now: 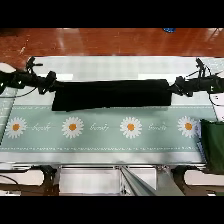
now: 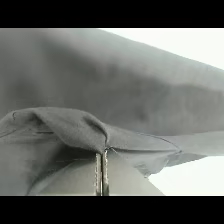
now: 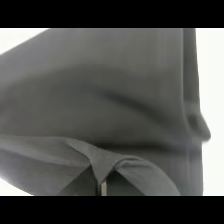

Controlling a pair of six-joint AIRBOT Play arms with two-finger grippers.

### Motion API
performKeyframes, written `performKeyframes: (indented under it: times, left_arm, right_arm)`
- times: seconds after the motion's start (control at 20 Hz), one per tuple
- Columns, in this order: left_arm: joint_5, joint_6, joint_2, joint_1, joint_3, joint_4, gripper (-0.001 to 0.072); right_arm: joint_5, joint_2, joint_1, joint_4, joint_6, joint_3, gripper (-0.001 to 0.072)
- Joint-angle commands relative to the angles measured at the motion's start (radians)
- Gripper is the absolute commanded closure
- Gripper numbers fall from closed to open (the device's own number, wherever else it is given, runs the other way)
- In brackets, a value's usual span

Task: Fold the shirts.

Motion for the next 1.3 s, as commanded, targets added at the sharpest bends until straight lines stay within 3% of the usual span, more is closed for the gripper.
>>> performKeyframes:
  times: [0.0, 0.3, 0.35, 0.4, 0.45, 0.5, 0.7, 0.85, 1.0, 1.15, 1.25]
  left_arm:
    - [-0.003, -0.068, -0.143, -0.021, 0.173, -0.003, 0.0683]
    - [-0.029, -0.079, -0.257, -0.046, 0.245, 0.000, 0.0682]
    - [-0.031, -0.079, -0.275, -0.053, 0.245, 0.000, 0.0632]
    - [-0.035, -0.082, -0.286, -0.059, 0.245, -0.001, 0.0433]
    - [-0.068, -0.088, -0.290, -0.064, 0.246, -0.001, 0.0195]
    - [-0.098, -0.083, -0.290, -0.060, 0.251, 0.000, 0.0201]
    - [-0.286, -0.071, -0.252, 0.035, 0.344, 0.005, 0.0202]
    - [-0.286, -0.050, -0.115, 0.096, 0.350, 0.116, 0.0202]
    - [-0.109, -0.057, 0.080, 0.071, 0.262, 0.240, 0.0202]
    - [0.172, -0.061, 0.341, -0.029, 0.015, 0.213, 0.0202]
    - [0.261, -0.056, 0.485, -0.114, -0.126, 0.175, 0.0202]
  right_arm:
    - [-0.038, -0.124, 0.024, 0.010, 0.021, 0.121, 0.0693]
    - [-0.101, -0.240, 0.031, 0.023, 0.056, 0.232, 0.0692]
    - [-0.116, -0.251, 0.031, 0.032, 0.053, 0.232, 0.0686]
    - [-0.125, -0.262, 0.031, 0.039, 0.053, 0.232, 0.0578]
    - [-0.137, -0.267, 0.031, 0.035, 0.049, 0.232, 0.0416]
    - [-0.138, -0.265, 0.030, 0.026, 0.029, 0.234, 0.0285]
    - [-0.015, -0.209, -0.072, -0.088, 0.056, 0.296, 0.0295]
    - [0.079, -0.139, -0.187, -0.163, 0.061, 0.297, 0.0295]
    - [0.121, -0.122, -0.236, -0.167, 0.057, 0.249, 0.0295]
    - [0.048, -0.126, -0.214, -0.143, 0.051, 0.159, 0.0294]
    - [0.009, -0.148, -0.209, -0.062, 0.035, 0.135, 0.0294]
